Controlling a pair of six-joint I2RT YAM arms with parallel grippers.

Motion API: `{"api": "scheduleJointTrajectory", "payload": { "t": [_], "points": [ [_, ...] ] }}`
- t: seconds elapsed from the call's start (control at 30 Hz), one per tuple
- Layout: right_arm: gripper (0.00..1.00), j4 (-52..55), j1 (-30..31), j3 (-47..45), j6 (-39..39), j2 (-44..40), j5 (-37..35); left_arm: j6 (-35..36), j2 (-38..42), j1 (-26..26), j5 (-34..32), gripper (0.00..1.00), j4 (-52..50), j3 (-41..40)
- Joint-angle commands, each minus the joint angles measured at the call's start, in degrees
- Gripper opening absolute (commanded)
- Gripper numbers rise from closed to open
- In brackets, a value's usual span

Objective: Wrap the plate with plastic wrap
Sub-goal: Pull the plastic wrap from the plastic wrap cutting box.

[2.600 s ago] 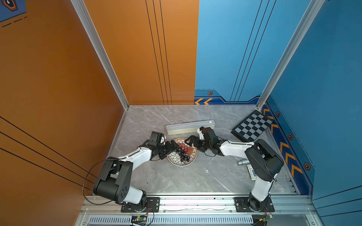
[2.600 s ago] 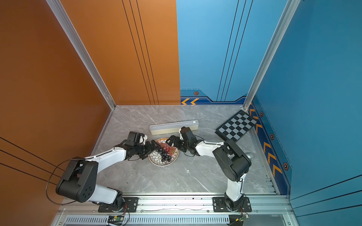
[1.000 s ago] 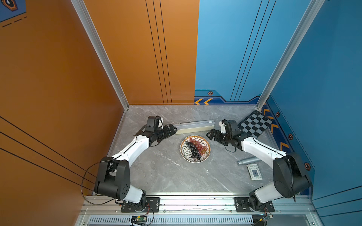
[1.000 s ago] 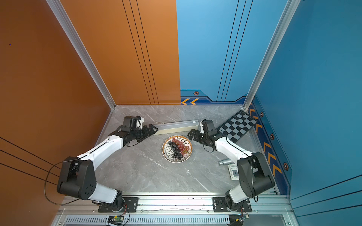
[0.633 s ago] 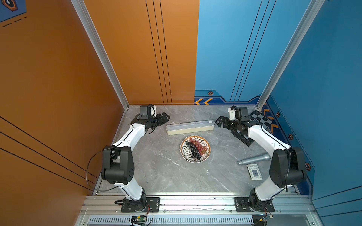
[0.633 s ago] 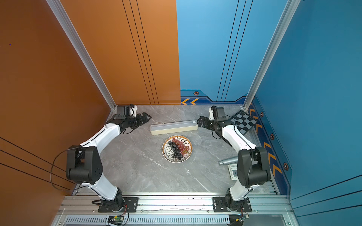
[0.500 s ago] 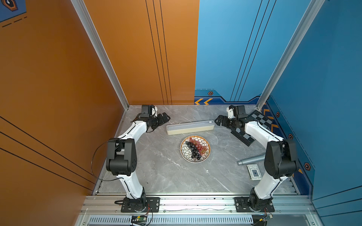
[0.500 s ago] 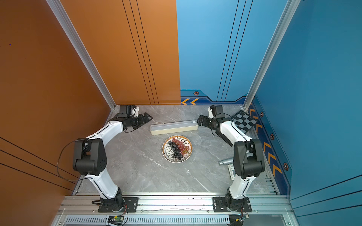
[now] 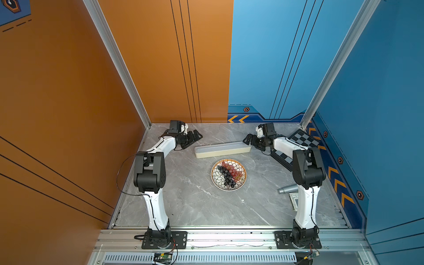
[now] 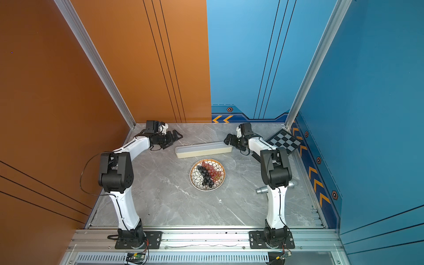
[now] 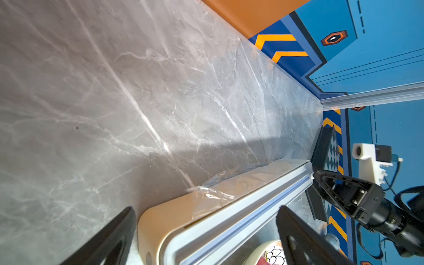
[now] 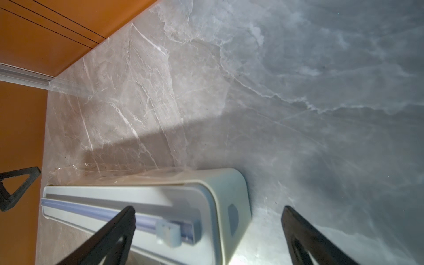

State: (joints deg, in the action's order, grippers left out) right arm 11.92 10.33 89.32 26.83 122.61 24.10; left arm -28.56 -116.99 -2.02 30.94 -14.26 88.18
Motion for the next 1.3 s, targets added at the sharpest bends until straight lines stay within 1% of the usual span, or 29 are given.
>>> {"api": "scheduleJointTrajectory", "payload": {
  "t": [0.0,0.1,0.13,0.2,0.4,0.63,0.87,0.93,1.0,1.03,1.1,1.2,1.27],
  "points": [
    [1.0,-1.5,-0.6,2.0,0.3,0.5,1.7,2.5,-2.3,0.8,4.8,0.94,-1.1,2.2],
    [1.0,-1.5,-1.3,1.6,0.2,0.2,2.2,3.8,-3.9,1.1,7.0,0.88,-2.2,3.2],
    [1.0,-1.5,-1.4,1.5,0.2,0.1,2.5,4.4,-4.5,0.9,7.6,0.88,-2.8,3.7],
    [1.0,-1.5,-1.7,1.1,0.2,-0.1,3.1,5.5,-5.6,0.6,8.2,0.83,-4.2,4.9],
    [1.0,-1.5,-1.7,0.1,-0.1,-1.0,3.0,8.0,-8.2,-1.0,8.5,0.82,-7.3,8.0],
    [1.0,-1.5,-1.9,-1.1,-0.1,-2.0,2.8,8.8,-11.1,-2.0,9.3,0.68,-9.5,11.3],
    [0.99,-1.5,-2.3,-1.7,-0.3,-2.7,2.4,9.6,-11.7,-2.3,9.7,0.43,-11.4,12.7],
    [0.99,-1.4,-2.2,-1.7,-0.4,-2.9,2.2,10.3,-11.6,-2.3,9.8,0.39,-12.2,13.1],
    [1.0,-1.4,-2.4,-1.9,-0.4,-3.1,2.0,11.4,-11.7,-2.3,9.9,0.38,-13.5,13.9],
    [1.0,-1.3,-2.5,-2.1,-0.4,-3.3,1.8,11.8,-11.7,-2.3,9.7,0.36,-14.1,14.2],
    [1.0,-1.3,-2.5,-2.4,-0.5,-3.4,1.4,12.3,-11.7,-2.2,9.6,0.28,-14.6,14.5],
    [0.99,-1.3,-2.7,-2.6,-1.1,-3.4,1.2,12.7,-11.5,-2.1,9.2,0.14,-14.7,15.0],
    [1.0,-1.3,-2.7,-2.6,-2.3,-3.5,0.9,13.5,-11.0,-2.2,8.2,0.01,-14.7,15.3]
  ]
}}
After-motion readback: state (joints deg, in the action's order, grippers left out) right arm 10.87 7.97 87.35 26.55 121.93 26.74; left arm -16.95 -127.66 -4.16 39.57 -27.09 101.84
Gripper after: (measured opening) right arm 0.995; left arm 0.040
